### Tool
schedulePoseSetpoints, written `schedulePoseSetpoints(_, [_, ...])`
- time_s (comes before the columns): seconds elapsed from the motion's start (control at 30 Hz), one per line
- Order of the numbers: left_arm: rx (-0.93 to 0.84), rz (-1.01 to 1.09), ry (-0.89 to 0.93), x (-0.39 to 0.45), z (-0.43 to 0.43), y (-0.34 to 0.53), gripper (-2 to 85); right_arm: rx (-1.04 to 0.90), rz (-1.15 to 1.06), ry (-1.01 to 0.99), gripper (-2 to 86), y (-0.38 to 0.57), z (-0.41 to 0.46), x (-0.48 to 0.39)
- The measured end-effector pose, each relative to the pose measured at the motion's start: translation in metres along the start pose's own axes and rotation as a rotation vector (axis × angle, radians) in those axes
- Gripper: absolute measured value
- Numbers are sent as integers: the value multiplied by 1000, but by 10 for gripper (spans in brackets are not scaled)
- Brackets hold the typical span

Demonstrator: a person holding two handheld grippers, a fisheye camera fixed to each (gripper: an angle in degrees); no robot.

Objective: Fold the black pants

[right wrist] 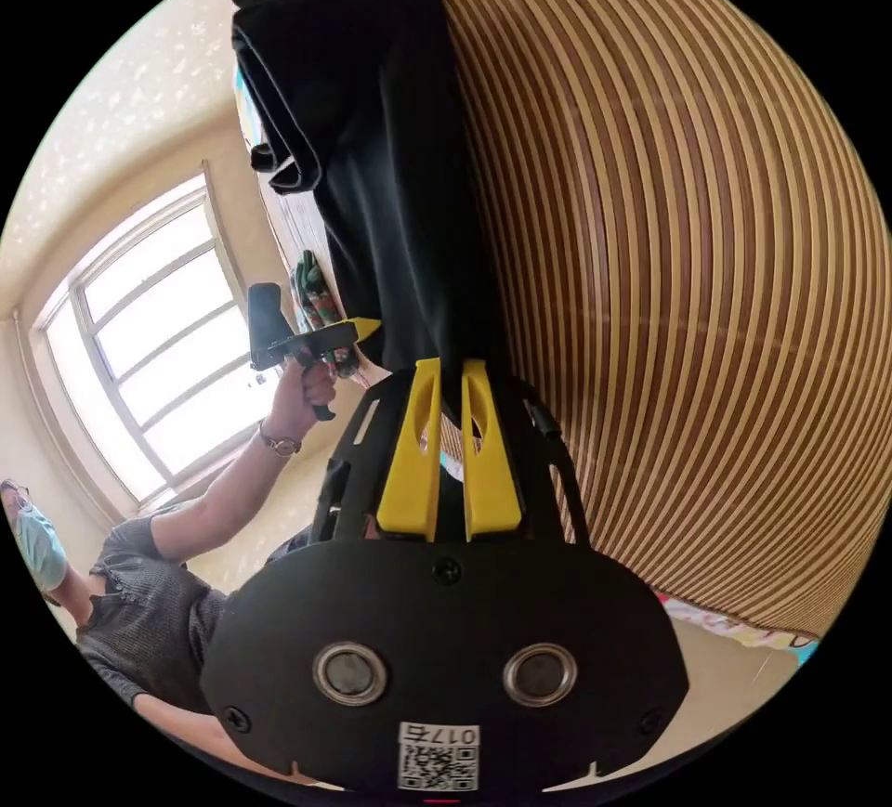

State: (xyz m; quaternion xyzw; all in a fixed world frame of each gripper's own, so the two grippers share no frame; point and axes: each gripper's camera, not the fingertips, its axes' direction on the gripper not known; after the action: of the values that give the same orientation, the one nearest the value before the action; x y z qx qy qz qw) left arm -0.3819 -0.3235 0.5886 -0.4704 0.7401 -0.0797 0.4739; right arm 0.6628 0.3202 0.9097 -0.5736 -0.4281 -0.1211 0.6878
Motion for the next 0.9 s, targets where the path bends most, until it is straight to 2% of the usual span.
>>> schedulePoseSetpoints(0.07, [-127,48,-30,3,28,16,60,-109,30,20,45,32,30,25])
schedulePoseSetpoints(0.17, [-298,42,31,-6,77,51,64,-240,43,-14,52,73,50,60])
schedulePoseSetpoints(0.3, [-279,-65,74,-31,105,99,89,-25,73,-62,80,106,-3,82])
schedulePoseSetpoints(0.37, [-229,-111,131,-42,110,113,97,147,18,-65,94,96,-45,71])
schedulePoseSetpoints(0.4, [-207,-134,156,-47,114,121,99,171,-6,-60,99,87,-52,65])
schedulePoseSetpoints(0.53, [-188,-150,174,-54,134,135,99,229,-242,41,140,-25,-64,3])
schedulePoseSetpoints(0.63, [-187,-135,157,-50,152,145,100,221,-287,108,157,-131,-51,-31])
schedulePoseSetpoints(0.73, [-180,-110,129,-44,170,160,101,196,-352,10,117,-218,-32,-79])
schedulePoseSetpoints(0.8, [-142,-84,104,-41,181,178,107,187,-447,-37,125,-249,-18,-115])
schedulePoseSetpoints(0.9, [-40,-66,101,-44,193,206,137,64,-485,-78,155,-283,17,-130])
